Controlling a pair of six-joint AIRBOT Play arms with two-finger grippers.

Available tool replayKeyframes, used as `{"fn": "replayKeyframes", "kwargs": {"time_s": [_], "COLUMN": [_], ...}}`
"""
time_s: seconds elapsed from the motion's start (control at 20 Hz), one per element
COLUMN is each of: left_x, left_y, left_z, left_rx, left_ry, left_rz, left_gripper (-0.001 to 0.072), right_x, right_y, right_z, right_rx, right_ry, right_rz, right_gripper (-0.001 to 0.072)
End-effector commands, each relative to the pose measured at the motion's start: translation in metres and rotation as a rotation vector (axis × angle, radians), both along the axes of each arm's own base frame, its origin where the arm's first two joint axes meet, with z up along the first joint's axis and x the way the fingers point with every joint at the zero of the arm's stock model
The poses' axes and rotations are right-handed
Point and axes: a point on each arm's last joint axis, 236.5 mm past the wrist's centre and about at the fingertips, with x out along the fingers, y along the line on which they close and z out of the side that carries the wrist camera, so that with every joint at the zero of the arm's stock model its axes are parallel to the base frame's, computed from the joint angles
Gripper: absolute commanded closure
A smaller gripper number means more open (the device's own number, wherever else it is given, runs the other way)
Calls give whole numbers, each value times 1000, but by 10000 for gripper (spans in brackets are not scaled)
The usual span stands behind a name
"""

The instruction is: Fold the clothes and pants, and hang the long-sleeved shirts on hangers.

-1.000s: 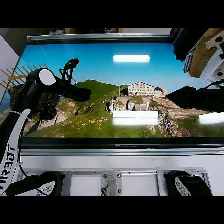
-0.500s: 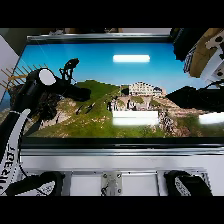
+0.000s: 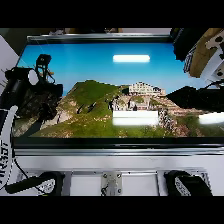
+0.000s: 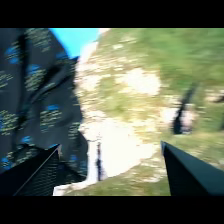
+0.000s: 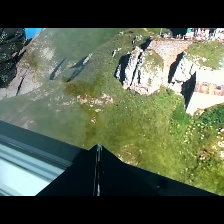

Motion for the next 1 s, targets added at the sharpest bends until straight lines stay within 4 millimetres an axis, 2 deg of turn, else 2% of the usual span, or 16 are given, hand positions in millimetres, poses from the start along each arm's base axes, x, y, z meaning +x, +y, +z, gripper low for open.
{"fn": "replayKeyframes", "kwargs": {"time_s": [0.0, 0.1, 0.2, 0.3, 0.4, 0.45, 0.5, 0.55, 0.6, 0.65, 0.7, 0.75, 0.85, 0.95], "left_x": [-1, -7, -15, -20, -23, -22, -19, -15, -6, 4, 17, 29, 43, 40], "left_y": [56, 61, 62, 62, 61, 61, 61, 60, 59, 53, 40, 18, -47, -117], "left_z": [-47, -86, -117, -139, -150, -150, -147, -139, -124, -103, -74, -43, 25, 79], "left_rx": [73, 71, 79, 78, 74, 69, 64, 58, 53, 43, 7, -51, -194, -275], "left_ry": [22, 101, 184, 237, 263, 258, 242, 222, 184, 140, 75, 4, -136, -238], "left_rz": [108, 116, 112, 111, 117, 133, 148, 151, 153, 149, 146, 132, 55, -75], "left_gripper": [19, 19, 19, 19, 21, 65, 334, 591, 695, 695, 695, 696, 695, 696], "right_x": [0, 0, 0, 0, 0, 0, 0, 0, 0, 0, 0, 0, 0, 2], "right_y": [0, 0, 0, 0, 0, 0, 0, 0, 0, 0, 0, 0, 0, 0], "right_z": [0, 0, 0, 0, 0, 0, 0, 0, 0, 0, 0, 0, 0, 2], "right_rx": [1, 0, 1, 0, 0, 1, 0, 0, 1, 0, 0, 0, 0, 3], "right_ry": [0, 0, 0, 0, 0, 0, 0, 0, 0, 0, 0, 0, 0, -9], "right_rz": [0, 0, 0, 0, 0, 0, 0, 0, -1, 0, 0, 0, 0, -6], "right_gripper": [696, 696, 696, 696, 696, 696, 696, 696, 696, 696, 696, 696, 696, 696]}}
